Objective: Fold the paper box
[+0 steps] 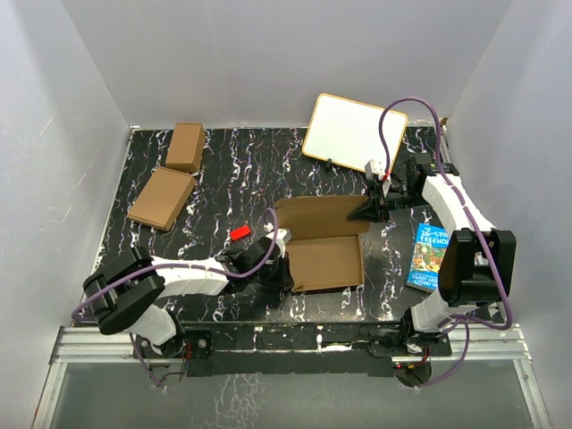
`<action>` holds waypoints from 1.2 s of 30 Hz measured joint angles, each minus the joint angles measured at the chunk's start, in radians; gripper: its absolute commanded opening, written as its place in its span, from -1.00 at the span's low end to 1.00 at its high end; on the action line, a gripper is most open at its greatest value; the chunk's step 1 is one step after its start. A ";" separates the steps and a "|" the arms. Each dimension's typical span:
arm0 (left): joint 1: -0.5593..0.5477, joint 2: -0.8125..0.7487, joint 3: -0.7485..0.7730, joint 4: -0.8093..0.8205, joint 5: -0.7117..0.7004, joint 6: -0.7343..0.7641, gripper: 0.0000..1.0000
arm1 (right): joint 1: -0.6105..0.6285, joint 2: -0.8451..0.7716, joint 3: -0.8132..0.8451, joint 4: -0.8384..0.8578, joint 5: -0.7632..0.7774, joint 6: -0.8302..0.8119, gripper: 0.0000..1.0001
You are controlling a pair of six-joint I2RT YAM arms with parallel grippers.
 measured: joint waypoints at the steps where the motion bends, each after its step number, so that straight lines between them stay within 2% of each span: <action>1: 0.000 0.000 0.000 0.002 0.003 0.004 -0.98 | 0.000 0.000 0.000 0.000 0.000 0.000 -0.85; 15: -0.011 -0.020 0.000 0.006 0.025 0.110 -0.89 | 0.000 0.016 0.000 -0.003 0.003 0.000 -0.85; 24: -0.012 -0.237 -0.001 -0.085 -0.083 0.131 -0.77 | 0.000 0.024 0.000 -0.003 0.003 -0.007 -0.85; 31: -0.003 -0.394 -0.056 -0.181 -0.195 0.103 -0.13 | 0.000 0.026 0.000 -0.003 0.003 -0.011 -0.85; 36: 0.071 -0.481 -0.131 -0.240 -0.223 0.016 0.03 | 0.000 0.026 0.000 -0.004 0.003 -0.014 -0.85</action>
